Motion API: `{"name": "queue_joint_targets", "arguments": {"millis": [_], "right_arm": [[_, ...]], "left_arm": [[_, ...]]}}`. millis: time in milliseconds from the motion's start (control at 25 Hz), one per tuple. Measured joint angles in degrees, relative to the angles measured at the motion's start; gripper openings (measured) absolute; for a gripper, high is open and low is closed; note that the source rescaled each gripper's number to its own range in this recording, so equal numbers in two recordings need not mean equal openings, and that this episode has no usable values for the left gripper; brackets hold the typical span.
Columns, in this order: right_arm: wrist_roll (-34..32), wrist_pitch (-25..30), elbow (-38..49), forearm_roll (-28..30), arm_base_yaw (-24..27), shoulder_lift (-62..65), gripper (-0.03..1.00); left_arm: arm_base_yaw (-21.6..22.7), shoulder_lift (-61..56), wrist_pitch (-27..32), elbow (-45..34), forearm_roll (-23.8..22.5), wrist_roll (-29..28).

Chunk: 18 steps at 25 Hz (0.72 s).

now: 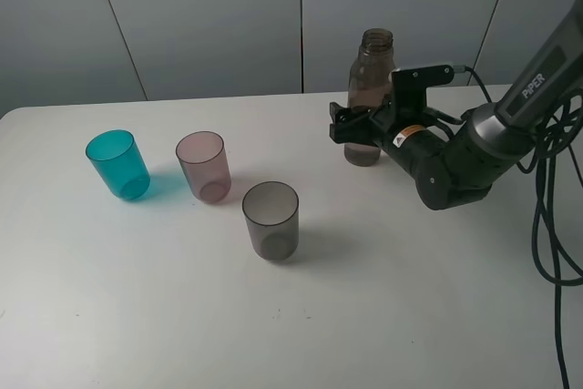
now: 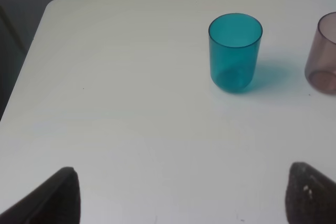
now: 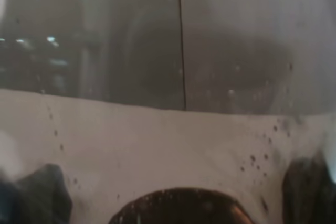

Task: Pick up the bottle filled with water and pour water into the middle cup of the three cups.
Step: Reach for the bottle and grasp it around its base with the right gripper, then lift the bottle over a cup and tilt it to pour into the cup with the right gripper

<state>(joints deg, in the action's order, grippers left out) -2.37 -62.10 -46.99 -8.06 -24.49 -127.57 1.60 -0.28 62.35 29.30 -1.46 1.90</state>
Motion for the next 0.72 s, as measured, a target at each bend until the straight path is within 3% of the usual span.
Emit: {"name": "queue_joint_targets", "arguments": {"millis": [280, 320, 360, 400, 440, 720], "right_arm": [[0.13, -0.05, 0.00, 0.00, 0.00, 0.00, 1.00], [0.50, -0.05, 0.00, 0.00, 0.00, 0.00, 0.96], [1.01, -0.05, 0.00, 0.00, 0.00, 0.00, 0.81], [1.59, -0.05, 0.00, 0.00, 0.00, 0.00, 0.51], [1.87, -0.05, 0.00, 0.00, 0.00, 0.00, 0.04], [3.05, -0.12, 0.00, 0.00, 0.00, 0.00, 0.00]], "left_arm": [[0.00, 0.00, 0.00, 0.00, 0.00, 0.00], [0.00, 0.00, 0.00, 0.00, 0.00, 0.00], [0.00, 0.00, 0.00, 0.00, 0.00, 0.00], [0.00, 0.00, 0.00, 0.00, 0.00, 0.00], [0.00, 0.00, 0.00, 0.00, 0.00, 0.00], [0.00, 0.00, 0.00, 0.00, 0.00, -0.14]]}}
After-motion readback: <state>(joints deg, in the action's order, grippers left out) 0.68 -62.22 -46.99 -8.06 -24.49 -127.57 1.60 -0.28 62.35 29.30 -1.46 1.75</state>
